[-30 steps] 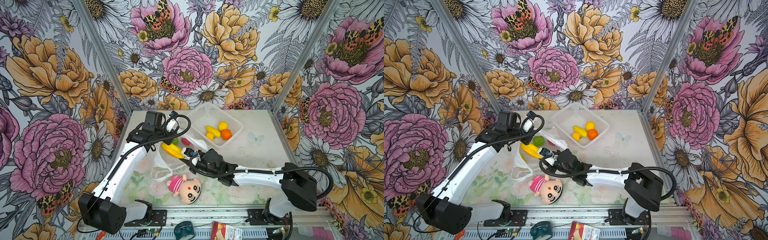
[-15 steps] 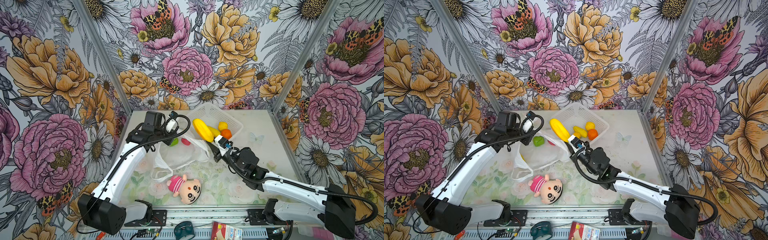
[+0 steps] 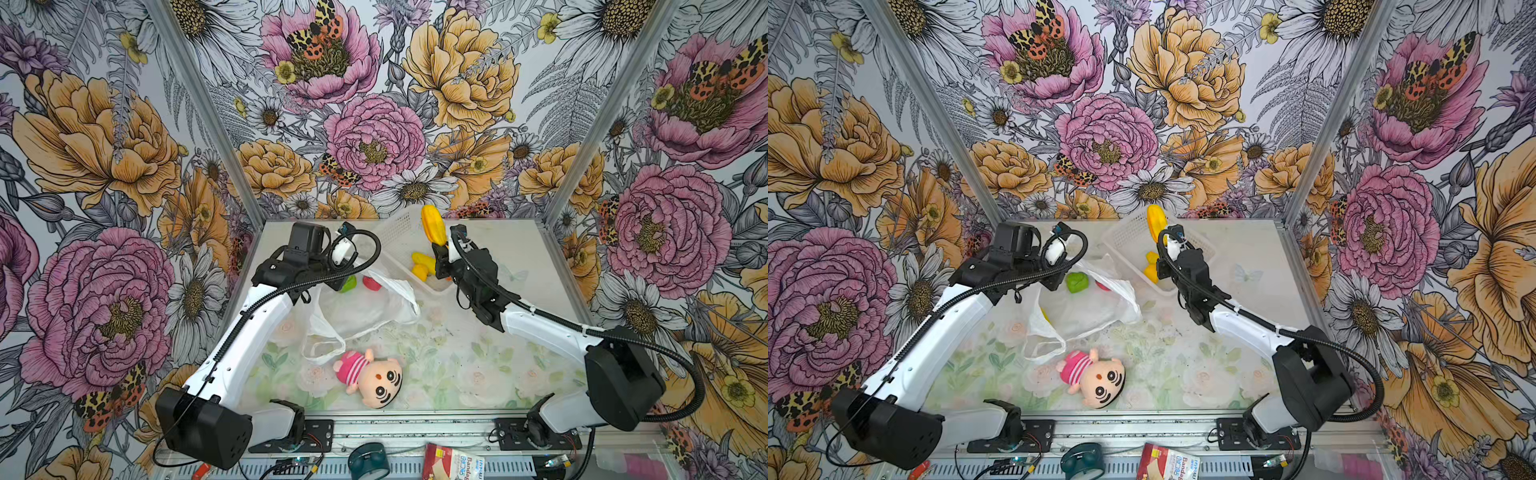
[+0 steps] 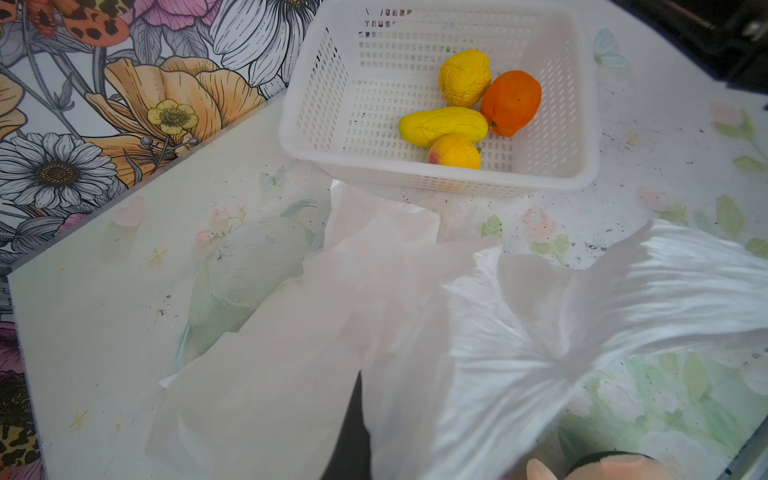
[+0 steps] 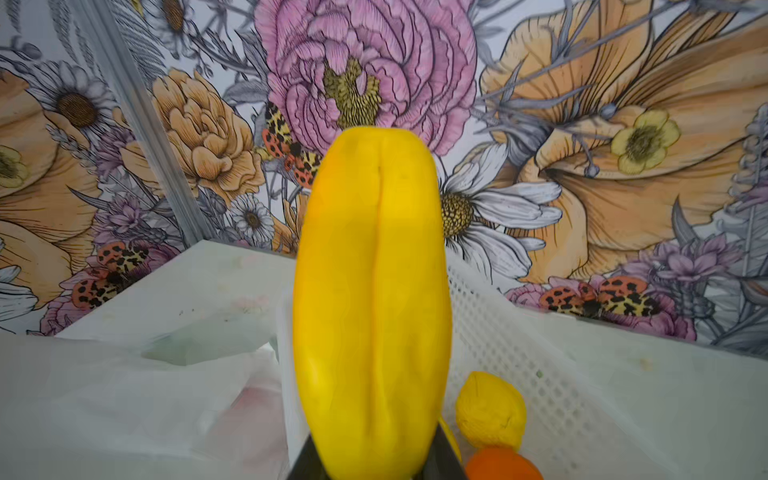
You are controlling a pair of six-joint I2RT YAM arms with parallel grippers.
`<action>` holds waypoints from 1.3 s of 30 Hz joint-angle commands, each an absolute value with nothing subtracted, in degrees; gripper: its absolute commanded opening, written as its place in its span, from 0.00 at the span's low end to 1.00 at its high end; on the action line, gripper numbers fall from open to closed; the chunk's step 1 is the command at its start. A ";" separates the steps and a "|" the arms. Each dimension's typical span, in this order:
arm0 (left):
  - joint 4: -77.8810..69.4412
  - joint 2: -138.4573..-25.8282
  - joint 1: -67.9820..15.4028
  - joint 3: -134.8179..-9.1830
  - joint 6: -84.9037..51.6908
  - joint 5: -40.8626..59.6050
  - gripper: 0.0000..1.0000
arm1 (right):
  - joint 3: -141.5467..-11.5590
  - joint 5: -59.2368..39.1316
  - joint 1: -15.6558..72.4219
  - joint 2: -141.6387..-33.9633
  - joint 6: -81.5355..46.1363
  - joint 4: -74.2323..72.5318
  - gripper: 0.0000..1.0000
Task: Untie the knot of the plastic bag and take out the fruit
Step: 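Lower the orange-yellow fruit into the basket and open the right gripper, then move the right gripper back over the bag opening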
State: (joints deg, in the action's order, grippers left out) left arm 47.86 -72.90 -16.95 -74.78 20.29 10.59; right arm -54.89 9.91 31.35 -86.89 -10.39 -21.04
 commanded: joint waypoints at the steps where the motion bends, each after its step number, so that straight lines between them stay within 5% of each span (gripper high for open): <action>1: 48.00 -72.69 -16.31 -75.12 20.37 11.03 0.00 | -65.58 10.40 29.40 -95.05 -15.96 -4.83 0.03; 20: 48.00 -72.77 -16.11 -75.11 20.39 11.26 0.00 | -94.55 -2.10 23.57 -124.06 -18.64 20.39 0.09; 22: 48.05 -72.77 -16.09 -75.07 20.39 11.26 0.00 | -95.10 -2.11 23.58 -124.54 -18.64 20.73 0.15; 26: 48.06 -72.78 -16.08 -75.06 20.39 11.36 0.00 | -94.61 -2.31 23.55 -123.88 -18.80 20.72 0.53; 28: 48.01 -72.77 -16.13 -75.09 20.39 11.42 0.00 | -93.87 -2.03 23.62 -122.90 -18.77 20.60 0.64; 39: 48.05 -72.80 -15.93 -75.14 20.30 11.58 0.00 | -79.71 7.99 28.47 -102.52 -16.17 14.09 0.64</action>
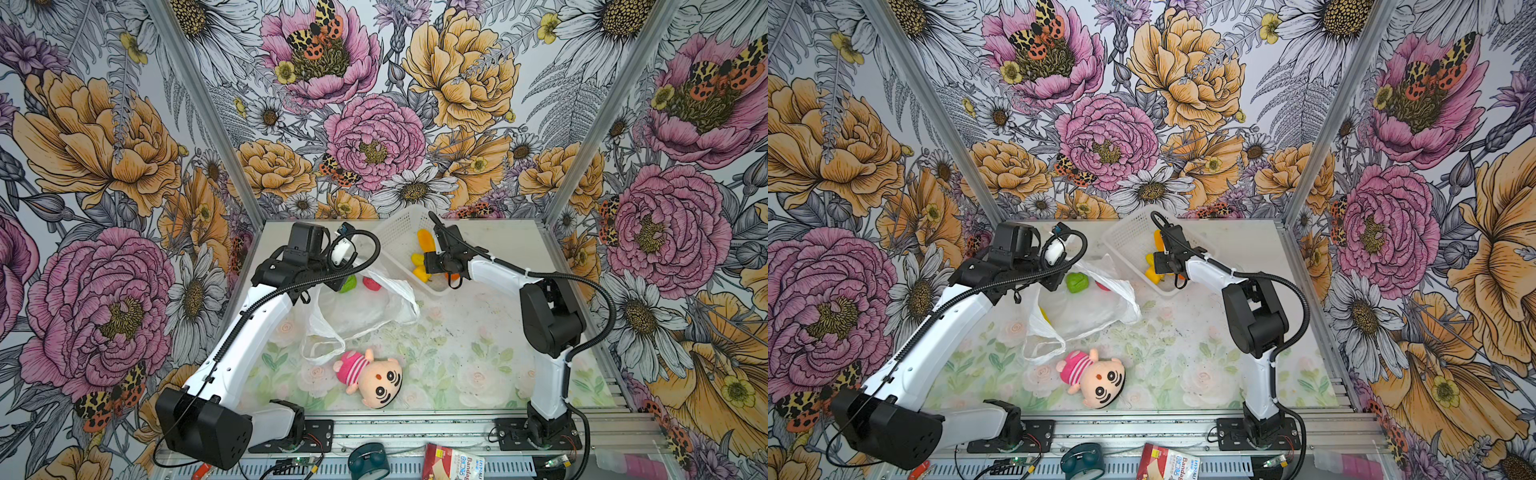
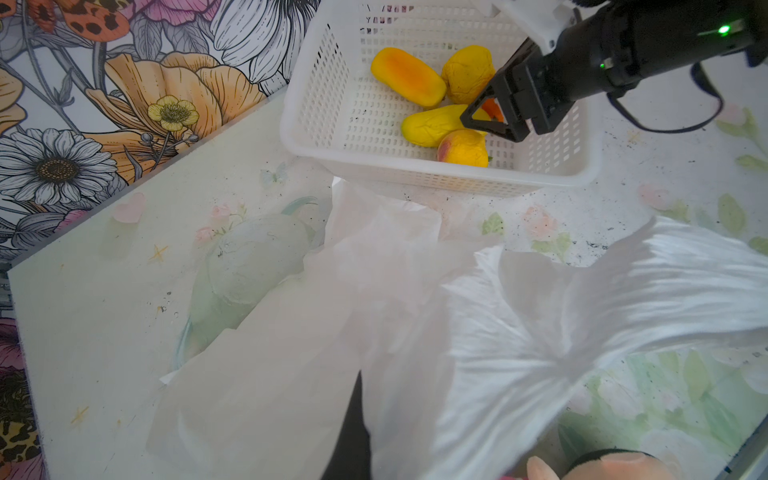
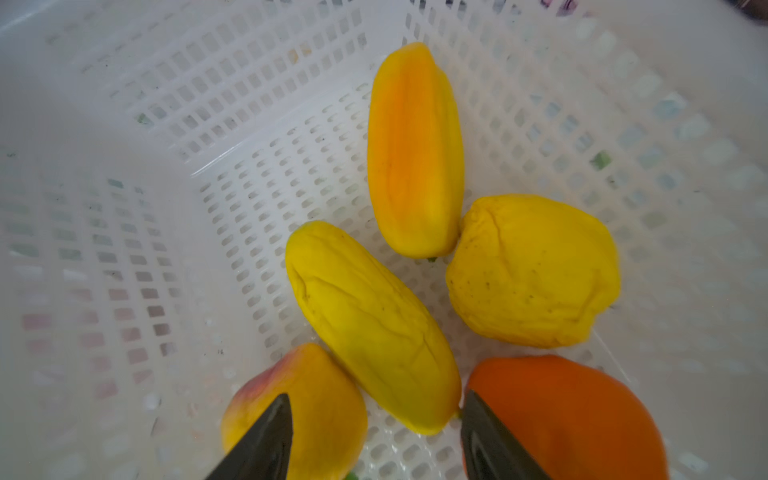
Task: Untie the knot of the plastic bag and take out the fruit
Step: 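Move the right gripper back over the bag opening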
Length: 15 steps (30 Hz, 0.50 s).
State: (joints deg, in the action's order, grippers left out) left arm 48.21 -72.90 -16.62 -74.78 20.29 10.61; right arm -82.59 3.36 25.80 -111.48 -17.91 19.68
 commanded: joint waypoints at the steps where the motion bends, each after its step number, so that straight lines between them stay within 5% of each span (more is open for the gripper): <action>1: 48.00 -72.70 -15.95 -75.14 20.30 11.56 0.00 | -77.65 8.76 29.29 -100.15 -15.78 12.46 0.64; 15: 48.06 -72.73 -16.04 -75.07 20.31 11.73 0.00 | -46.26 5.27 46.76 -66.14 -0.36 -19.59 0.58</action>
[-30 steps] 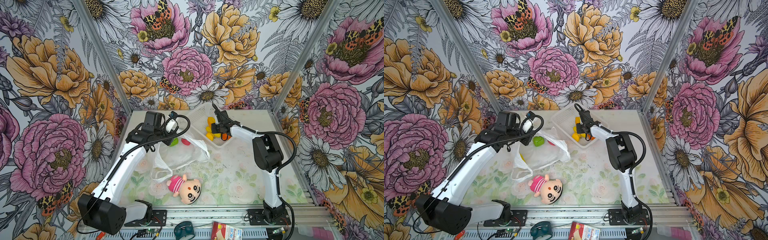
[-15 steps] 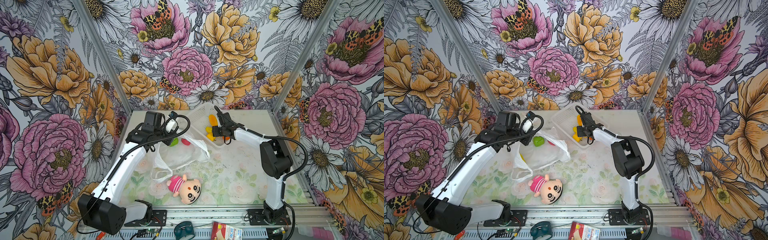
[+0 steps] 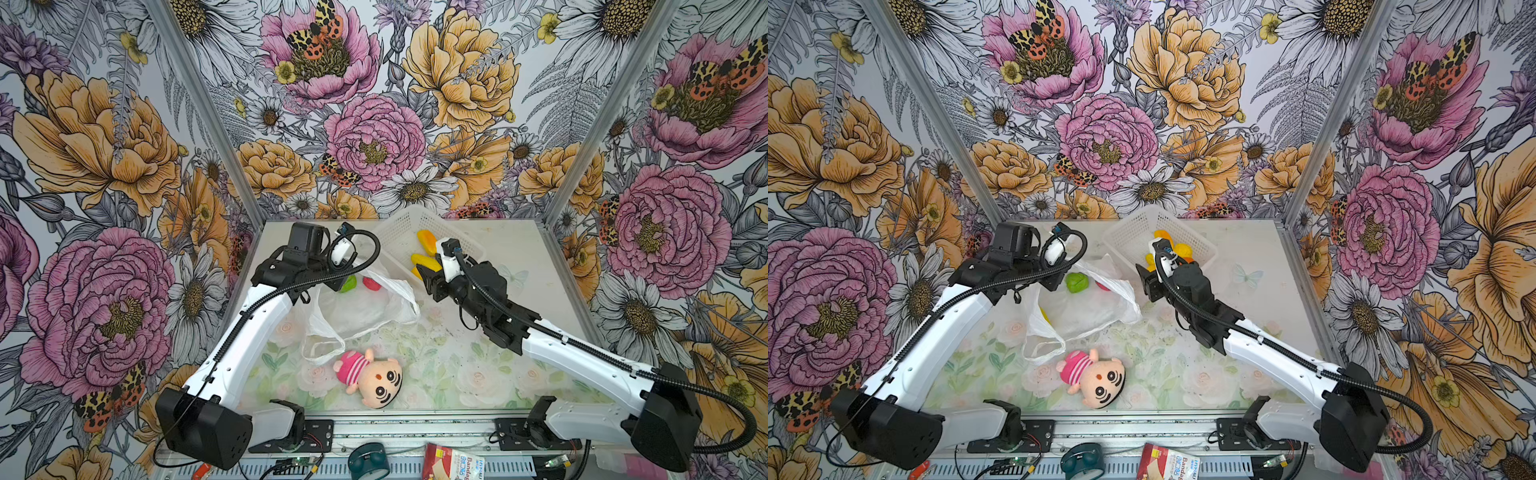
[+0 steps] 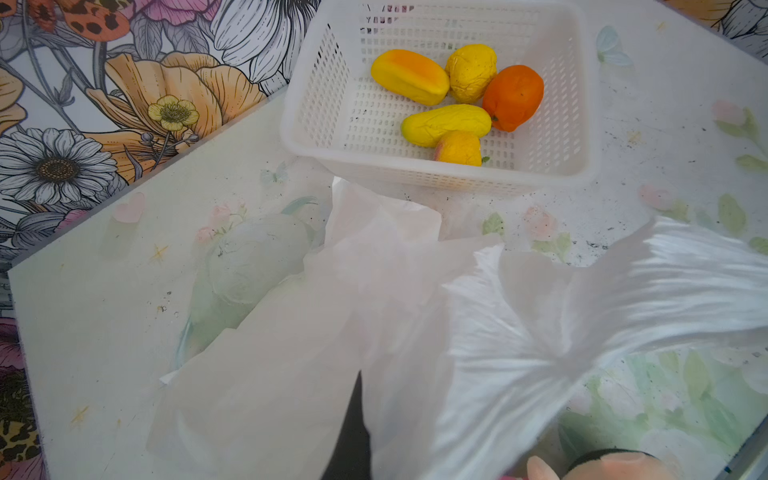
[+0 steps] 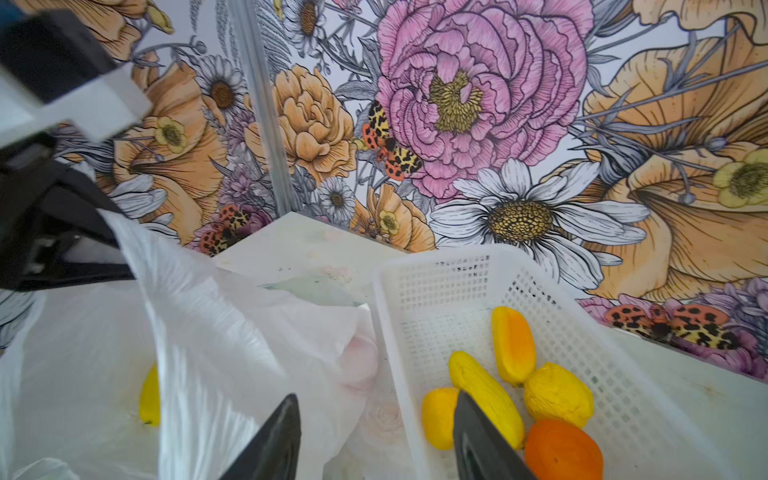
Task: Untie the knot of the plastic bag and take out the fruit
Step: 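Move the right gripper back over the bag opening, then lower the right gripper into the bag onto the green fruit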
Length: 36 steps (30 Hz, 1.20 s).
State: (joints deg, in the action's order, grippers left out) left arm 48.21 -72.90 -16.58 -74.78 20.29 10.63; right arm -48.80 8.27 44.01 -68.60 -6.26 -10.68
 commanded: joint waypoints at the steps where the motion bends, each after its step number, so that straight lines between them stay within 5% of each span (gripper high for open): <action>1: 47.99 -72.77 -15.95 -75.06 20.26 11.76 0.00 | -45.69 4.05 48.09 -65.77 0.87 -20.28 0.57; 6: 47.99 -72.69 -15.96 -75.05 20.38 11.60 0.00 | -45.33 2.18 56.68 -68.75 11.78 -20.92 0.57; 15: 48.06 -72.69 -15.99 -75.08 20.37 11.77 0.00 | -53.73 14.83 66.97 -86.08 25.79 -17.47 0.58; 36: 48.02 -72.51 -16.15 -75.07 20.39 11.81 0.00 | -79.80 22.76 61.05 -114.83 20.84 -0.30 0.50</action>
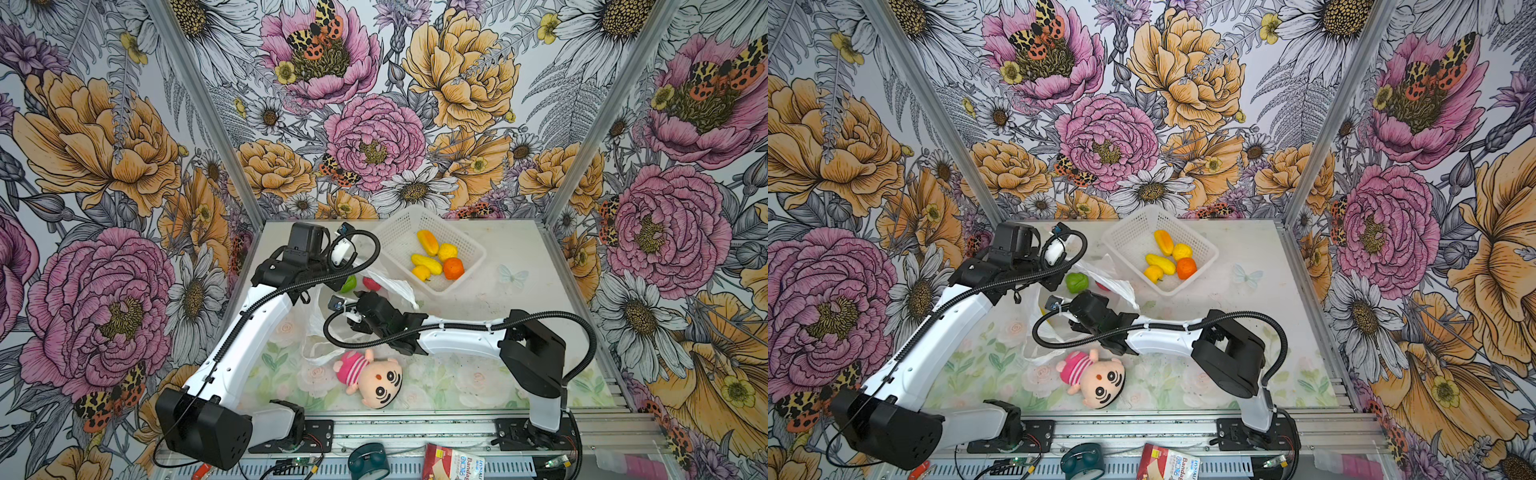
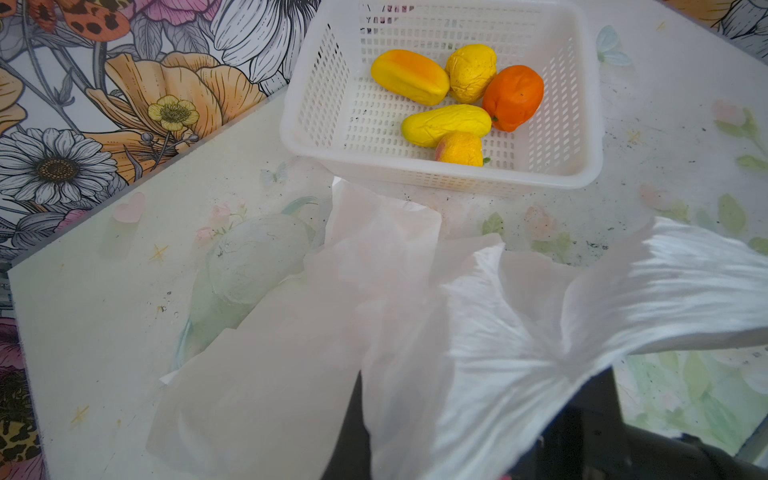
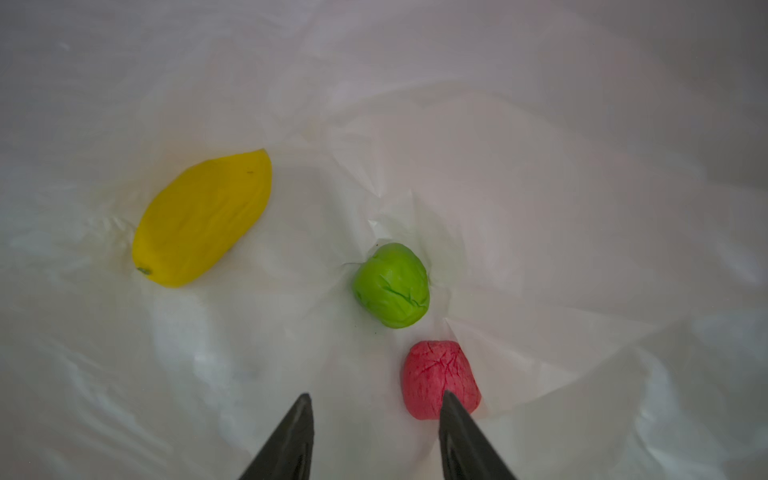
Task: Untie the knot of the plastic bag and take out the fruit
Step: 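Lower the right gripper into the bag onto the green fruit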
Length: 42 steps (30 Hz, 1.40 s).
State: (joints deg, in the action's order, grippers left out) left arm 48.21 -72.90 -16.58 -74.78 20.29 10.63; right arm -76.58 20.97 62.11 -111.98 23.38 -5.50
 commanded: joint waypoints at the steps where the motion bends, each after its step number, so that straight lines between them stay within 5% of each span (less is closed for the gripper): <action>1: 47.99 -72.48 -16.17 -75.06 20.39 11.76 0.00 | -81.05 22.63 60.73 -115.93 20.32 0.51 0.49; 9: 48.04 -72.51 -16.17 -75.08 20.41 11.86 0.00 | -82.62 17.03 59.24 -118.95 15.79 -3.47 0.53; 18: 48.05 -71.59 -16.26 -75.35 20.76 12.29 0.00 | -85.36 18.81 58.88 -125.10 -3.17 -15.30 0.77; 24: 47.92 -70.72 -16.61 -75.54 21.90 15.29 0.00 | -86.21 23.39 58.48 -128.92 -14.27 -18.14 0.84; 42: 47.82 -69.01 -19.27 -75.54 24.80 22.01 0.00 | -100.91 24.77 54.66 -142.86 -25.93 -14.74 0.91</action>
State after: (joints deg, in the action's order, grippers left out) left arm 48.21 -70.57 -18.33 -74.78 23.18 18.24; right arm -97.89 25.15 54.85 -140.11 -24.40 -16.25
